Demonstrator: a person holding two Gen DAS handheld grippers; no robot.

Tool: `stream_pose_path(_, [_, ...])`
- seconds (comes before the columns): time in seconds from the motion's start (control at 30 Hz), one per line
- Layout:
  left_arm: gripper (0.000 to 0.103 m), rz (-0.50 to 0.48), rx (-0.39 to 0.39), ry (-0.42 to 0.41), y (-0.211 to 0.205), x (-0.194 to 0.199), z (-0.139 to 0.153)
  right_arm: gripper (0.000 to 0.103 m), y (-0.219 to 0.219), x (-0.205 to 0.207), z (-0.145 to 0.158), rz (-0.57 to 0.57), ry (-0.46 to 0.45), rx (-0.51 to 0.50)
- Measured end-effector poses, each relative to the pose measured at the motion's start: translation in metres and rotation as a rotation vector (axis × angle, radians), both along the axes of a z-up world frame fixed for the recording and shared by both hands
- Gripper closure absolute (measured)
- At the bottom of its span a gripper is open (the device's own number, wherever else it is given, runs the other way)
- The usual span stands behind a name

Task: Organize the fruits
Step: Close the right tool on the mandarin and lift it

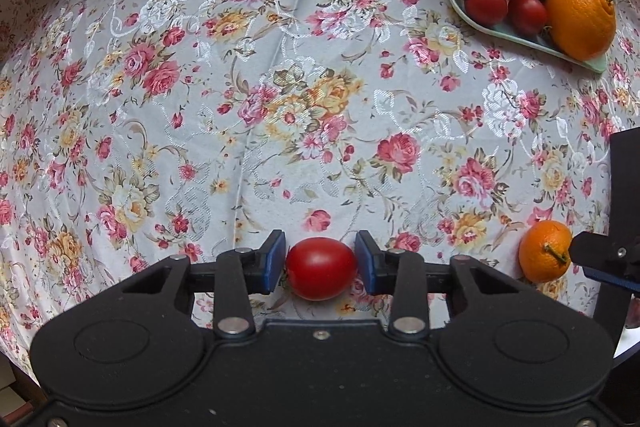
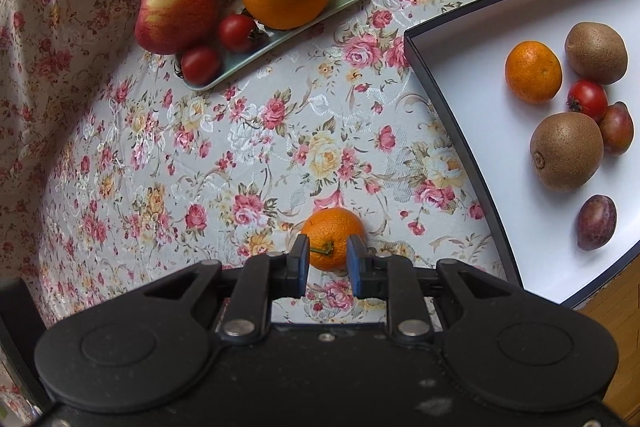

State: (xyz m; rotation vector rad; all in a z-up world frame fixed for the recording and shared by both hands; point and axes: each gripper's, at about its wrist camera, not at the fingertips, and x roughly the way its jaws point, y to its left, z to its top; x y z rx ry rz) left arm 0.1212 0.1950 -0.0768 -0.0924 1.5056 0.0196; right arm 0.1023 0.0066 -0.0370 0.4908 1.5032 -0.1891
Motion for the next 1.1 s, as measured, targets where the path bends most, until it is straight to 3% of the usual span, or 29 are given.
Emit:
stream_pose_path(0.3, [0.059,0.059,0.019,-0.024,0.024,-0.001,0.017,0.077,0.017,0.005,-0.013,0.031,0.018,-0.046])
stream_pose_path(0.37, [0.069,0.065,0.004,-0.048,0.029,-0.002,0.027,0.074,0.021,0.006,-0.014,0.036,0.011,-0.072])
stream_pose_path(0.5, [0.070,0.089,0.000,-0.076,0.033,-0.004,0.041,0.067,0.030,0.006,-0.015,0.056,0.000,-0.118])
stream_pose_path(0.73, [0.069,0.100,-0.051,-0.089,0.043,-0.006,0.053,0.059,0.053,0.008,-0.026,0.137,-0.006,-0.331])
stream_pose_path(0.83, [0.069,0.113,-0.061,-0.082,0.050,-0.007,0.049,0.054,0.054,0.011,-0.037,0.128,0.023,-0.372])
stream_pose_path(0.93, [0.069,0.109,-0.057,-0.080,0.056,-0.011,0.050,0.056,0.046,0.013,-0.050,0.088,0.088,-0.328])
stream_pose_path(1.1, [0.064,0.109,-0.052,-0.083,0.067,-0.013,0.051,0.060,0.040,0.014,-0.052,0.034,0.098,-0.307])
